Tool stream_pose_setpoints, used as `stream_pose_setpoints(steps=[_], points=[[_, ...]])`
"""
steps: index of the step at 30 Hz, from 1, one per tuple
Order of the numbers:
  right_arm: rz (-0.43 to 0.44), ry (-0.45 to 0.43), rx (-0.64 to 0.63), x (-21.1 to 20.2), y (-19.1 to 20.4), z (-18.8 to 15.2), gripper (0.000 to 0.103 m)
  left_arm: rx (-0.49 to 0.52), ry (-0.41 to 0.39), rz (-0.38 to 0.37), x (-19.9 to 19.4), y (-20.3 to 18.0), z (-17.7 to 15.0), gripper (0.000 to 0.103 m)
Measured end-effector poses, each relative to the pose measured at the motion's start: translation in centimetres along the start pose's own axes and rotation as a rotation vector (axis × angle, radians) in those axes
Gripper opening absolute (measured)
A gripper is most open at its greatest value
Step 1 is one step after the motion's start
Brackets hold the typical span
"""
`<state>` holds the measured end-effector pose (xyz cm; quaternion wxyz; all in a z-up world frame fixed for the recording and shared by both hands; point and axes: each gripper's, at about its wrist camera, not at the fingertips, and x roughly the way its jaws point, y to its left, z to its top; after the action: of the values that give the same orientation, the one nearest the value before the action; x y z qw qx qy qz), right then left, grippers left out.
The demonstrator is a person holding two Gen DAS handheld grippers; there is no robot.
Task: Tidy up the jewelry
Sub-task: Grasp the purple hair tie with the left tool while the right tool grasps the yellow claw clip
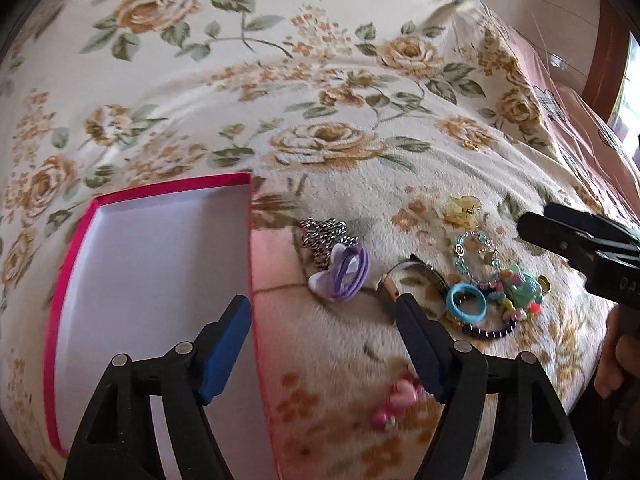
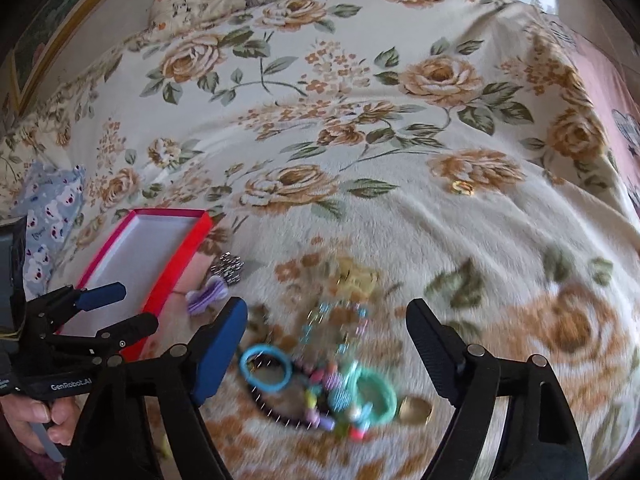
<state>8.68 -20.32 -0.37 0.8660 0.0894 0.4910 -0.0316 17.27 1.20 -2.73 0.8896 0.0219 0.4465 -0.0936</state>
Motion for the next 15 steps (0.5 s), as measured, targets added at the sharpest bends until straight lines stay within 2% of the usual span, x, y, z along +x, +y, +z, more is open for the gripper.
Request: stream_pose_setpoints(steps=[4, 6, 10, 13, 14, 15], points=[[0.001, 0.034, -0.037, 2.4, -0.2, 1.2, 0.073, 0.03, 0.021, -0.018, 2.4, -0.4, 1.7, 0.068], [0.006, 0.06, -0.037, 3.7, -0.5, 1.6, 0.065, 0.041, 0.033, -0.022, 3.4, -0.5, 2.3, 0.061], [-0.001, 0.092, -0.037, 5.5, -1.1, 2.0, 0.057, 0.061, 0.061, -0.029, 5.5, -0.9, 3.0, 0.051], [-0.002, 0.111, -0.043, 6.5, -1.3, 2.1, 0.039, 0.068, 0.089, -0.052, 7.0, -1.1, 3.3, 0.04], [0.0, 0.119, -0.048, 6.8, -1.4, 2.0, 0.027, 0.069, 0.097, -0.058, 7.3, -1.1, 3.3, 0.033], [-0.001, 0.123, -0.05, 6.9, -1.3, 2.0, 0.022, 0.07, 0.103, -0.064, 7.7, -1.1, 3.3, 0.026]])
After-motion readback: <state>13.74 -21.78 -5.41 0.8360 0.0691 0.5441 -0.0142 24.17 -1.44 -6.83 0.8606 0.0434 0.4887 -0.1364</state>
